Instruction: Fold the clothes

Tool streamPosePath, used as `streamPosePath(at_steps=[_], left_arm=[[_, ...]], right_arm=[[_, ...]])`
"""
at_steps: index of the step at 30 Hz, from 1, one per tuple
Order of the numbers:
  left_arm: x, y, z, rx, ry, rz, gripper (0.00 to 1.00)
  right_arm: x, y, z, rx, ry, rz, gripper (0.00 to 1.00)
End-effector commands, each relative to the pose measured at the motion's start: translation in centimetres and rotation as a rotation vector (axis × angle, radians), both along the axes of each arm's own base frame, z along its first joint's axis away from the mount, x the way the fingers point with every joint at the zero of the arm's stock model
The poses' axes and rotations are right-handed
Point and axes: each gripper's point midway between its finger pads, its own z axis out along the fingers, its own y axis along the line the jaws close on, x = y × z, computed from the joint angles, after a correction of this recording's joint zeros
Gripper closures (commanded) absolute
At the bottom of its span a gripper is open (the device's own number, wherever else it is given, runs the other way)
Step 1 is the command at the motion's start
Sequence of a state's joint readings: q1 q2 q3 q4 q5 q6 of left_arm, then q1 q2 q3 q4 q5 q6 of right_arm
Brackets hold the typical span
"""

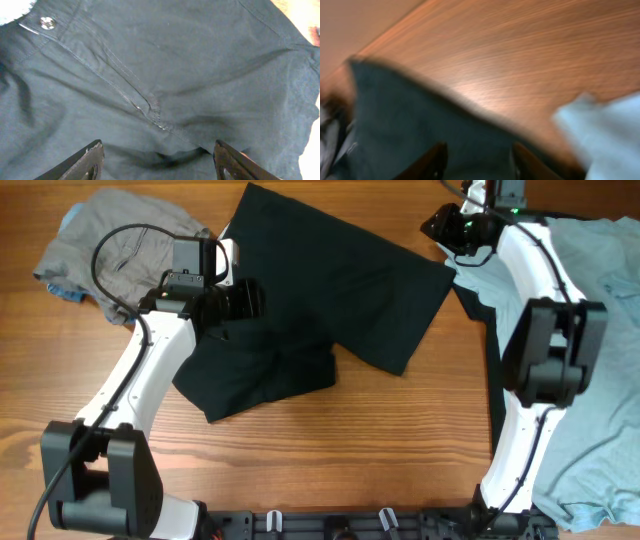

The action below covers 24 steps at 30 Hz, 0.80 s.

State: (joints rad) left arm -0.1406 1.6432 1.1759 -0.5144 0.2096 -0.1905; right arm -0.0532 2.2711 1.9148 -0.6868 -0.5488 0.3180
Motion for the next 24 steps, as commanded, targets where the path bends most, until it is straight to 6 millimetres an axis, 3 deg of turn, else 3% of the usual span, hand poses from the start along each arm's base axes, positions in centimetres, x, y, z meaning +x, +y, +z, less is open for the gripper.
streamPosePath(at_steps=[1,3,4,6,9,12,15,19,24], left_arm=[[0.1,0.8,3.5,0.048,-0.105,0.003,0.27],[0.0,1.2,5.4,0.057,-0.155,0.017,0.25],[-0.3,1.7,7.1,0.072,-0.198,0.035,0.22],[-0.8,2.5,8.5,0.099,-0.232,0.064,0.17],[-1.6,3.4,9.5,0.131,-0.245,0.092,0.15],[-2.2,3.5,9.0,0.137,-0.213,0.09,0.14],[-3.2,3.6,8.0,0.147,-0.157,0.085,0.14],[-4.0,3.7,7.4,0.156,-0.117,0.081,0.11],[-3.9,3.7,7.4,0.155,-0.12,0.082,0.11]], right_arm=[[-4.7,4.8,9.4,0.04,-0.111,0.239,0.51],[-8.7,6.3,9.3,-0.018,-0.001,0.294,0.5],[-11.4,7.6,8.6,-0.068,0.081,0.354,0.5],[-15.1,9.3,6.9,-0.151,0.209,0.429,0.49],[-20.0,12.3,3.8,-0.277,0.349,0.549,0.48],[-23.7,14.2,0.5,-0.359,0.44,0.617,0.45],[-26.5,15.3,-3.5,-0.39,0.507,0.626,0.38],[-28.0,17.8,-7.1,-0.312,0.469,0.665,0.34],[-28.4,18.5,-7.4,-0.28,0.448,0.704,0.36]])
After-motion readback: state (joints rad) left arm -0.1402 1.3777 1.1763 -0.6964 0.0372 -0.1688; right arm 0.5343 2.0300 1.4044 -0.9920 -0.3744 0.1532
